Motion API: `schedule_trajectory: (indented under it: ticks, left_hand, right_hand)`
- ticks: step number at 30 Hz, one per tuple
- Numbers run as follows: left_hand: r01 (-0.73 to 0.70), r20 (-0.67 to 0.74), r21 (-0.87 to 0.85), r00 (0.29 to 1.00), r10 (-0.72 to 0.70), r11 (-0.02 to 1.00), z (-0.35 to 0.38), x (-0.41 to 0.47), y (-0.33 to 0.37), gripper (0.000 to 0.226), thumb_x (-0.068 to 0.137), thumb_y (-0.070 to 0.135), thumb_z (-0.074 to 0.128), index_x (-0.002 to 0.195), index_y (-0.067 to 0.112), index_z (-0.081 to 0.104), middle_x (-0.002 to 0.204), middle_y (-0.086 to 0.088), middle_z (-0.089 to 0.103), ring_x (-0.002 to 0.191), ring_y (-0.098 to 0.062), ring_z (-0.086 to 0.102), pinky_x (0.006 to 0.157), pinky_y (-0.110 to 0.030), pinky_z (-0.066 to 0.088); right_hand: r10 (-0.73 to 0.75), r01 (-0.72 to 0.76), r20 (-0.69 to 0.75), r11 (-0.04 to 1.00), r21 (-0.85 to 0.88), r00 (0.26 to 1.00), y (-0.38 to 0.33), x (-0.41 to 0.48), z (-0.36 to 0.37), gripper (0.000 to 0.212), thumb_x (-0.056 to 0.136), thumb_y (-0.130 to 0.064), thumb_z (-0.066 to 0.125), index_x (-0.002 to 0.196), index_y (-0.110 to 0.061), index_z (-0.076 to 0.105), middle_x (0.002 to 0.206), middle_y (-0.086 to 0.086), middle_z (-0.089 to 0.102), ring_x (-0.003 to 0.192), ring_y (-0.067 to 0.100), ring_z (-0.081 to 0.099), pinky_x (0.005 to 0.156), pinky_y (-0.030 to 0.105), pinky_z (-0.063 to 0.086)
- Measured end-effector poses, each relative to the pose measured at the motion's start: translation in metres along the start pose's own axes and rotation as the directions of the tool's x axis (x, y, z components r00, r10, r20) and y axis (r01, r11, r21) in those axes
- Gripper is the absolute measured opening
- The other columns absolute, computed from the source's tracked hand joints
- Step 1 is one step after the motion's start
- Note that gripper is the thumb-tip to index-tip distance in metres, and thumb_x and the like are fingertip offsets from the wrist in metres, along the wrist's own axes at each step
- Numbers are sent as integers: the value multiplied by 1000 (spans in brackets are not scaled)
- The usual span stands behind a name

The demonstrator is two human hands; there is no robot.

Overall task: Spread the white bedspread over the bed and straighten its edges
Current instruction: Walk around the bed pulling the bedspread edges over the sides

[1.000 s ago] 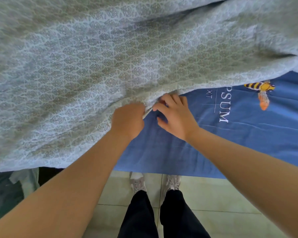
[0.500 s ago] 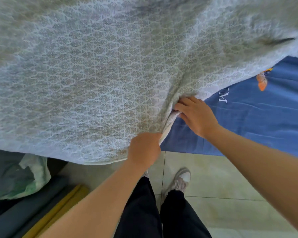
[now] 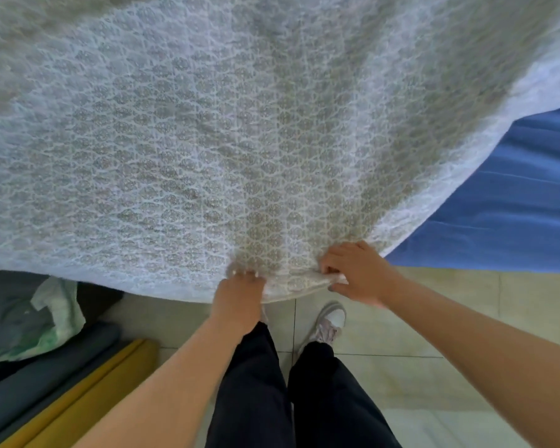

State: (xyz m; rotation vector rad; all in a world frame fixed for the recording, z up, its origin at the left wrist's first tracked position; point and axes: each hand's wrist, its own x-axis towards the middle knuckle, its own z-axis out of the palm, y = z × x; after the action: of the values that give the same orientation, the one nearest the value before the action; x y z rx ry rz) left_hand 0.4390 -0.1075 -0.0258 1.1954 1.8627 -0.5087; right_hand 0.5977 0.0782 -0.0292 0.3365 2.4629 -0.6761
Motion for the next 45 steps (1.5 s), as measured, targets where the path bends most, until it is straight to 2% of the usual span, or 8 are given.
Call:
schedule_trajectory:
  ticks: [4, 7, 13, 21, 29, 36, 40, 45]
  left_hand:
    - [27, -94, -83, 995, -35, 996, -1, 5, 10, 43, 94, 15, 42, 136, 22, 38, 142, -4, 41, 127, -23, 42, 100, -35, 39]
    - [-85, -291, -147, 956, 39, 985, -17, 9, 42, 33, 92, 15, 45, 123, 24, 48, 124, 3, 55, 112, -19, 52, 88, -29, 39]
    - [-368, -582, -71, 770, 261, 927, -51, 29, 126, 27, 82, 11, 61, 108, 17, 57, 102, -1, 57, 88, -23, 56, 72, -31, 40]
    - [-398, -632, 83, 688, 357, 914, -89, 67, 198, 66, 69, 2, 74, 130, 21, 57, 149, -11, 41, 133, -40, 40, 99, -54, 43]
    - [-164, -704, -129, 710, 27, 978, -140, 96, 163, 63, 81, -9, 50, 140, 13, 42, 147, 0, 38, 121, -26, 46, 68, -38, 49]
    - [-51, -684, -161, 726, -74, 986, -157, 120, 113, 66, 84, -11, 45, 143, 19, 42, 132, -11, 53, 109, -35, 51, 84, -45, 48]
    - [-68, -667, -245, 736, -117, 967, -165, 127, 103, 67, 84, -12, 44, 142, 21, 45, 118, -12, 53, 104, -34, 50, 76, -44, 48]
    - [-110, -731, -244, 674, -108, 964, -179, 127, 88, 66, 86, -10, 45, 142, 25, 45, 108, -13, 53, 99, -34, 49, 74, -47, 49]
  right_hand:
    - [39, 5, -319, 990, 138, 947, 11, -22, 8, 20, 90, -33, 55, 106, -23, 62, 108, -5, 60, 101, 22, 54, 86, 26, 29]
    - [317, -185, -584, 943, 276, 747, 39, -34, -1, 19, 96, -18, 44, 101, -14, 62, 101, 2, 59, 93, 25, 53, 79, 33, 41]
    - [962, -278, -170, 227, 933, 213, 113, -41, -42, 34, 90, 3, 33, 118, -6, 50, 122, 7, 51, 100, 19, 48, 85, 25, 37]
    - [872, 145, 103, -195, 970, 479, 186, -18, -110, 42, 90, 9, 31, 77, -19, 60, 71, 1, 62, 64, 13, 57, 61, 28, 56]
    - [709, 376, 229, -586, 718, 667, 208, -1, -122, 29, 97, 3, 40, 89, -18, 59, 78, 2, 65, 64, 15, 62, 38, 15, 42]
    - [719, 391, 107, -489, 780, 686, 238, -4, -139, 45, 91, -52, 53, 116, -14, 55, 99, 5, 67, 71, 19, 58, 44, 19, 38]
    - [888, 339, -53, -119, 933, 457, 245, -4, -170, 23, 86, -24, 69, 90, -14, 48, 77, 2, 54, 62, 14, 49, 50, 23, 39]
    - [898, -297, -412, 440, 847, 155, 235, 6, -246, 29, 85, -43, 51, 67, -26, 36, 68, -11, 43, 74, 18, 47, 84, 34, 28]
